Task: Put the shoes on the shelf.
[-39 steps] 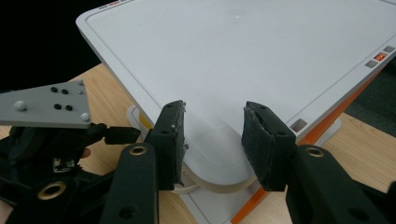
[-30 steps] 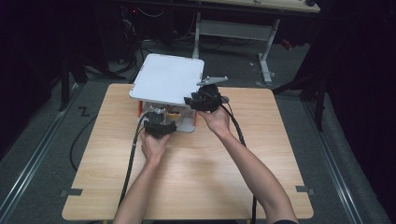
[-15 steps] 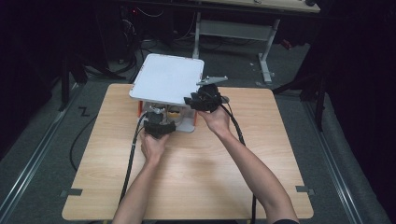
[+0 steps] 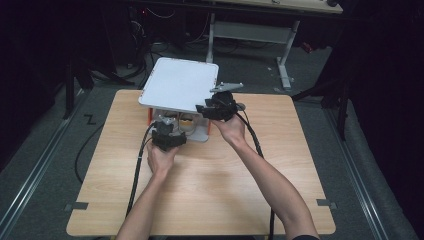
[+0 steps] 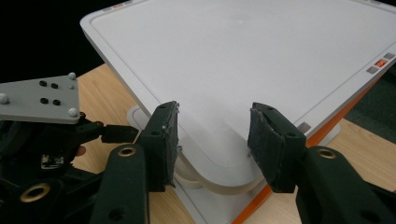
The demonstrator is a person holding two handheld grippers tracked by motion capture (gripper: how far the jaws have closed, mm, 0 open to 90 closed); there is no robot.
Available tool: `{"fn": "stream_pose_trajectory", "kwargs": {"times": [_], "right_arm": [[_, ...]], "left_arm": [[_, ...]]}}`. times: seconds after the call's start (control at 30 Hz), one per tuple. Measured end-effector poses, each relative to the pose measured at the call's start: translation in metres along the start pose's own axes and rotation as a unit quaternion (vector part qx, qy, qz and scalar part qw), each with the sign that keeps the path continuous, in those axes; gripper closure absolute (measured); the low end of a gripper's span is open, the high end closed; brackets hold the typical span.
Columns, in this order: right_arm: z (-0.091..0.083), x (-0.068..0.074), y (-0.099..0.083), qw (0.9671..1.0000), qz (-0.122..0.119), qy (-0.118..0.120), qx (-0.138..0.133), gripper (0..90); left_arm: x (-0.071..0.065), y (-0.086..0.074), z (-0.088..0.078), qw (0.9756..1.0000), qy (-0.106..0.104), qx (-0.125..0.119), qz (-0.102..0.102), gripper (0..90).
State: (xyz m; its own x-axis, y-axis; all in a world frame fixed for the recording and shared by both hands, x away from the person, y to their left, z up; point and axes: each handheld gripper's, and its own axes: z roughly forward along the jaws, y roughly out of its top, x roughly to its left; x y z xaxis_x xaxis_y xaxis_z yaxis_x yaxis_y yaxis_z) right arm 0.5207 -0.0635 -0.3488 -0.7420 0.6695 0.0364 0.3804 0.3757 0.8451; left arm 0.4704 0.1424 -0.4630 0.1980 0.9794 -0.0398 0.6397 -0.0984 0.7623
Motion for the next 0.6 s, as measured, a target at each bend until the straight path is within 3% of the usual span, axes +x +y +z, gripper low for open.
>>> {"fn": "stream_pose_trajectory", "kwargs": {"times": [0.1, 0.27, 0.4, 0.6], "right_arm": [[-0.009, -0.002, -0.004, 0.9996, 0.016, 0.006, -0.024, 52.0], [-0.022, -0.007, -0.009, 0.9996, 0.013, 0.004, -0.026, 51.8], [-0.045, -0.016, -0.014, 0.9990, 0.018, 0.001, -0.040, 51.8], [-0.073, -0.029, -0.026, 0.9988, 0.024, -0.007, -0.043, 51.1]], "left_arm": [[0.003, -0.001, -0.010, 1.0000, 0.001, -0.003, 0.007, 27.2], [0.007, -0.001, -0.025, 0.9997, -0.021, -0.011, 0.011, 29.6], [0.003, -0.001, -0.034, 0.9992, -0.033, -0.008, 0.021, 31.4], [-0.001, -0.002, -0.051, 0.9978, -0.048, -0.036, 0.029, 32.4]]}}
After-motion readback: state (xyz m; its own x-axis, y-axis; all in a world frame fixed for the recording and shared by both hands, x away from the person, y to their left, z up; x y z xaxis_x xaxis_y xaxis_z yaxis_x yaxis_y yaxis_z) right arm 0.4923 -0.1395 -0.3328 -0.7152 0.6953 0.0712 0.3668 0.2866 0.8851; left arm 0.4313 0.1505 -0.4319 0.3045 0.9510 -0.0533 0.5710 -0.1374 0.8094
